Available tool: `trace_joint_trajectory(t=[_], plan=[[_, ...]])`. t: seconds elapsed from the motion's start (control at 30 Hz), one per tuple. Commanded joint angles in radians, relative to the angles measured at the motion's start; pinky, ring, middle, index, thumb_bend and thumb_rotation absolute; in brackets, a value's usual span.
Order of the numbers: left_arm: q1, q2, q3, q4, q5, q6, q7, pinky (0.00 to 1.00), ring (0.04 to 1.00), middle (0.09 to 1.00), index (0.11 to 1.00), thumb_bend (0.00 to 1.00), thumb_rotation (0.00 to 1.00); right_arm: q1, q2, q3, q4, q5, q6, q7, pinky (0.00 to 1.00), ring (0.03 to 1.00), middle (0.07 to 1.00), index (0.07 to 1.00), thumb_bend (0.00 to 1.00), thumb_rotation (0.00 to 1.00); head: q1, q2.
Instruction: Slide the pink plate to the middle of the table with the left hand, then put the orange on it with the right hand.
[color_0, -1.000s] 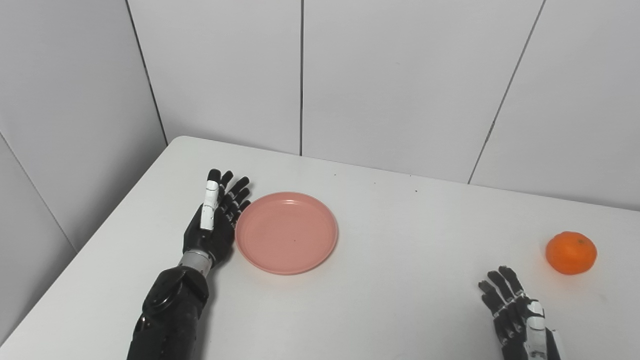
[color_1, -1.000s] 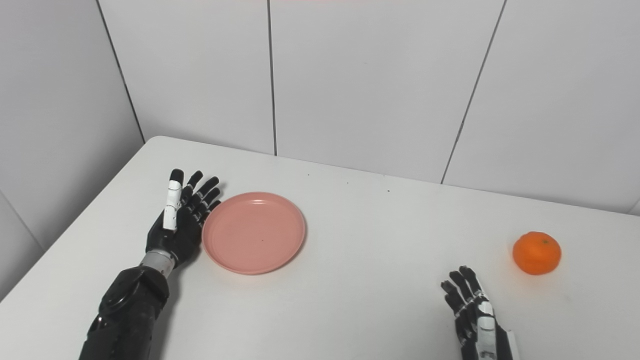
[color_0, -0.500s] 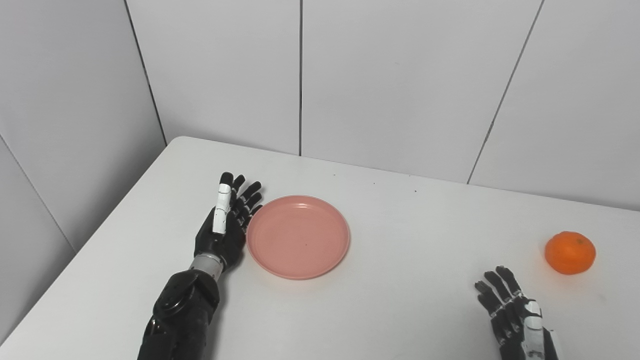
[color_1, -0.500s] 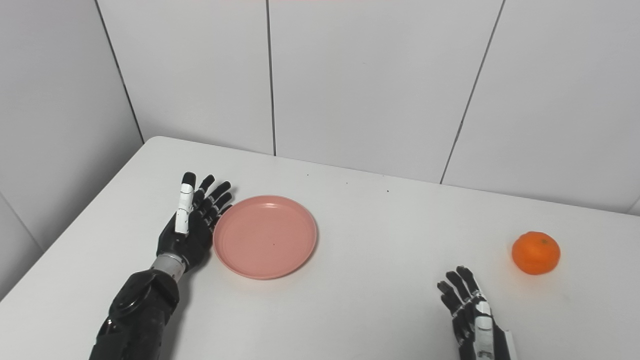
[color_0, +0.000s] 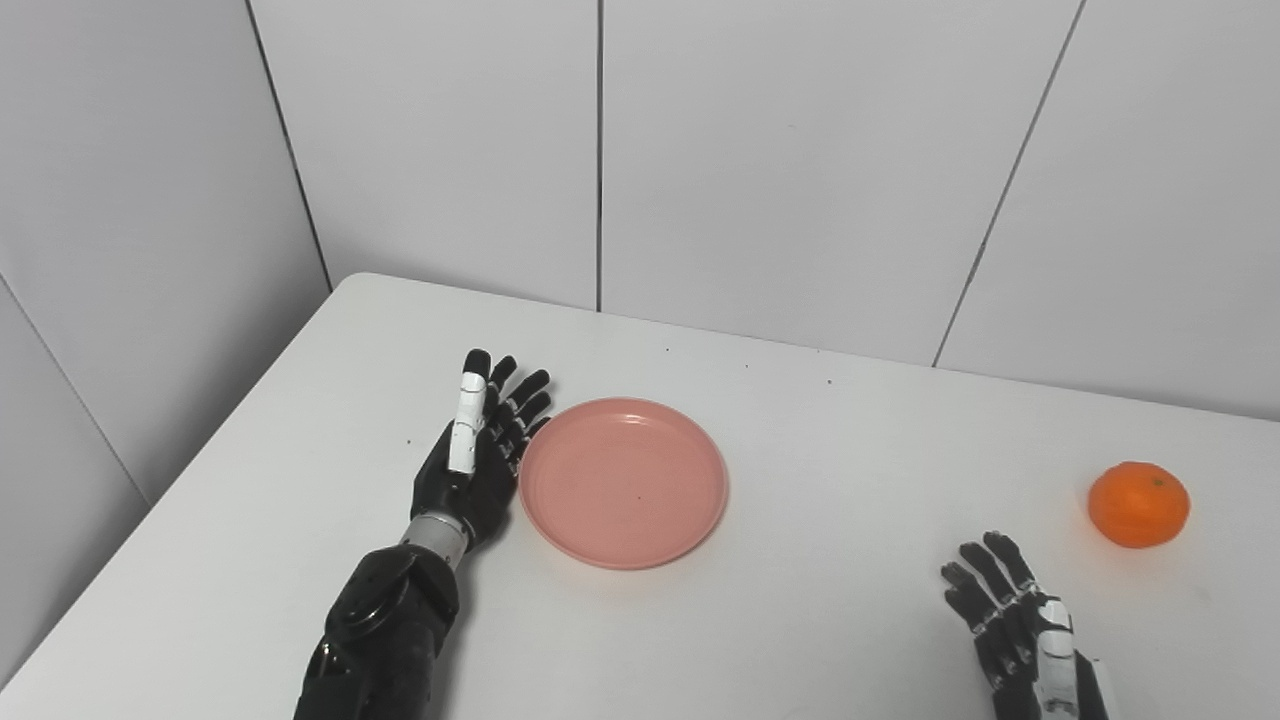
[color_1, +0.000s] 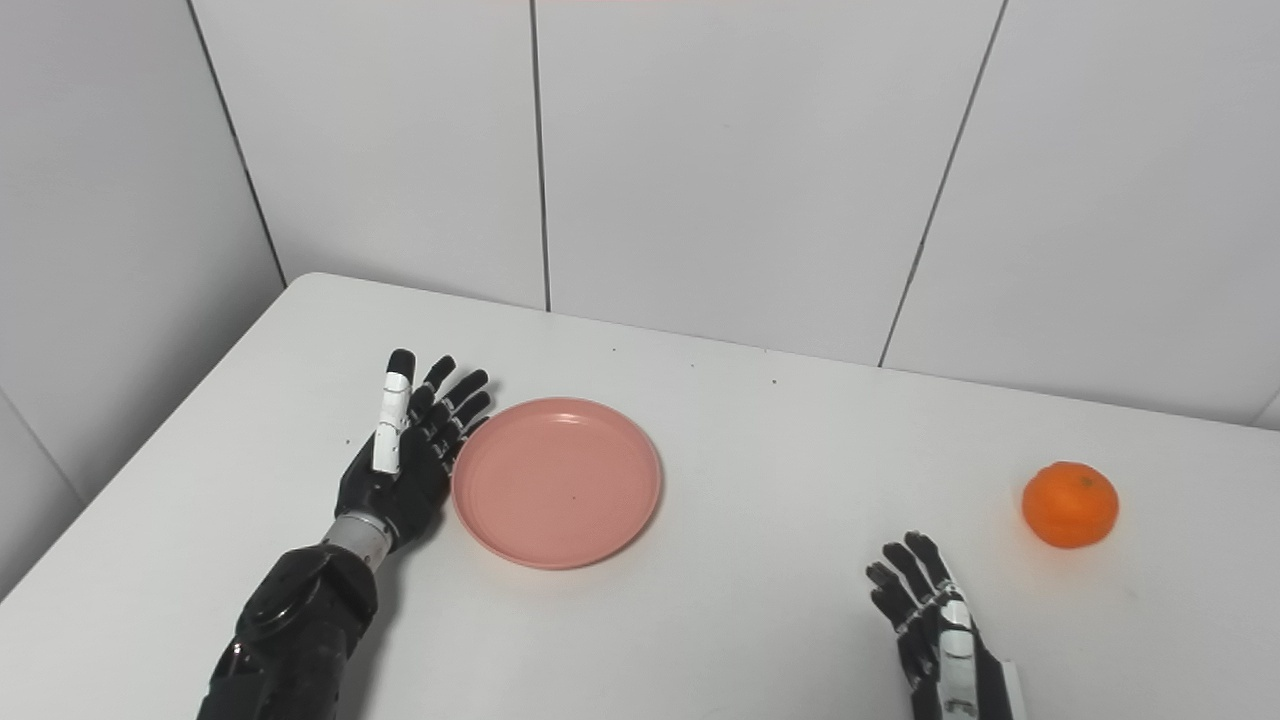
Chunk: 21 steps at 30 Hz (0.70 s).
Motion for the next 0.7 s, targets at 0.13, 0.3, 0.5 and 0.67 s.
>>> trace_joint_trajectory(t=[0.13,0.3,0.5,0.67], plan=[[-0.023,-0.013,-0.030,-0.024,0.016,0.011,-0.007,0.97,0.959,0.909,0.997,0.93,0.83,0.019,0.015,0.011,0.009,-0.015,0.007,-0.017,0.88,0.846,0.871,0.877,0.77,0.93,-0.026,0.009],[-0.017,-0.023,-0.044,-0.036,0.027,0.016,0.001,0.97,0.954,0.894,0.990,0.93,0.83,0.016,0.028,0.015,0.011,-0.019,0.007,-0.025,0.87,0.841,0.865,0.866,0.76,0.91,-0.061,0.019],[-0.014,-0.028,-0.047,-0.051,0.033,0.029,0.003,0.95,0.941,0.884,0.974,0.92,0.82,0.015,0.041,0.031,0.009,-0.034,-0.003,-0.036,0.86,0.830,0.854,0.859,0.75,0.92,-0.105,0.028],[-0.018,-0.024,-0.052,-0.041,0.035,0.023,-0.015,0.93,0.940,0.875,0.981,0.92,0.82,0.015,0.053,0.042,0.004,-0.051,-0.002,-0.048,0.85,0.823,0.846,0.857,0.75,0.92,-0.157,0.034]])
